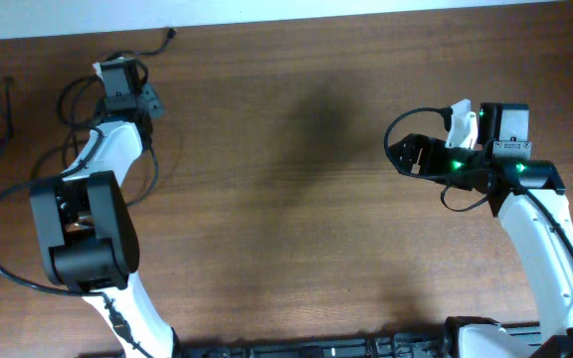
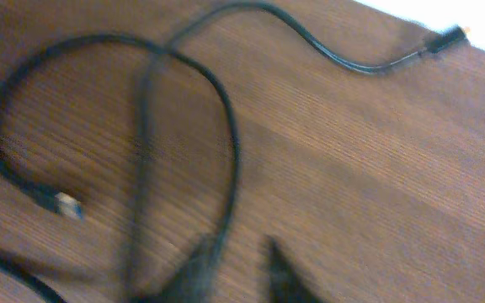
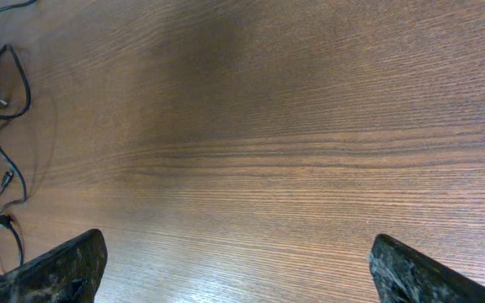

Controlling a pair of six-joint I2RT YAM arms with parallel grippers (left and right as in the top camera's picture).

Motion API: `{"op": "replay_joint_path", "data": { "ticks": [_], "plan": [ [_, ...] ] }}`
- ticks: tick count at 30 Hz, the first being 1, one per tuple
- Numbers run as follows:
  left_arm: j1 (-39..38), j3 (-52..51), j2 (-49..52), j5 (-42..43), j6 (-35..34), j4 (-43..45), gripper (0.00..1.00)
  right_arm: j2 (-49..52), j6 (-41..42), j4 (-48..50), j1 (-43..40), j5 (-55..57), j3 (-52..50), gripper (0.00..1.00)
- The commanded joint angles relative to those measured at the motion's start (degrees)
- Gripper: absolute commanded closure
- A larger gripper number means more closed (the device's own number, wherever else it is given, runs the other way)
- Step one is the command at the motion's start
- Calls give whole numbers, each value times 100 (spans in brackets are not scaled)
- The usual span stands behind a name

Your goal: Untangle cables

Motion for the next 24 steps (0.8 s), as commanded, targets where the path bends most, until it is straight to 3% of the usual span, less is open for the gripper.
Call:
{"op": "replay_joint_path", "data": {
  "ticks": [1,3,4,5,6,8,9,12,13,15,19,21,24],
  "plan": [
    [76,138,-9,-345,-105,175,100,7,-39,52,42,50,-31,1],
    [118,407,-28,-758,-105,138,100,7,-37,-2,42,48,-31,1],
    [131,553,-46,-752,-105,50,89,7,-39,-37,42,50,-31,1],
    [129,723,-70,-732,-105,-195,69,7,-37,-37,42,48,-31,1],
    [125,916,-70,-717,-109,-566,66,7,-37,-35,42,50,-31,1],
    [140,929,-68,-721,-109,-916,47,7,-37,-37,42,48,-31,1],
    [160,929,-55,-719,-111,-1106,42,7,-37,-37,42,50,-31,1],
    [188,929,98,-452,-216,-1593,51,7,-37,-35,42,50,-31,1],
    [188,929,192,-195,-216,-1602,63,7,-37,-35,42,50,-31,1],
    [190,929,402,367,-219,-1447,99,7,-37,-42,42,37,-31,1],
    [424,1322,249,186,-369,-234,100,7,-39,-66,42,9,-31,1],
    [730,1803,173,-691,-1381,-55,100,7,-39,-122,42,11,-31,1],
    [1174,1899,166,-833,-2627,-420,100,7,-39,-122,42,11,-31,1]
  ]
}}
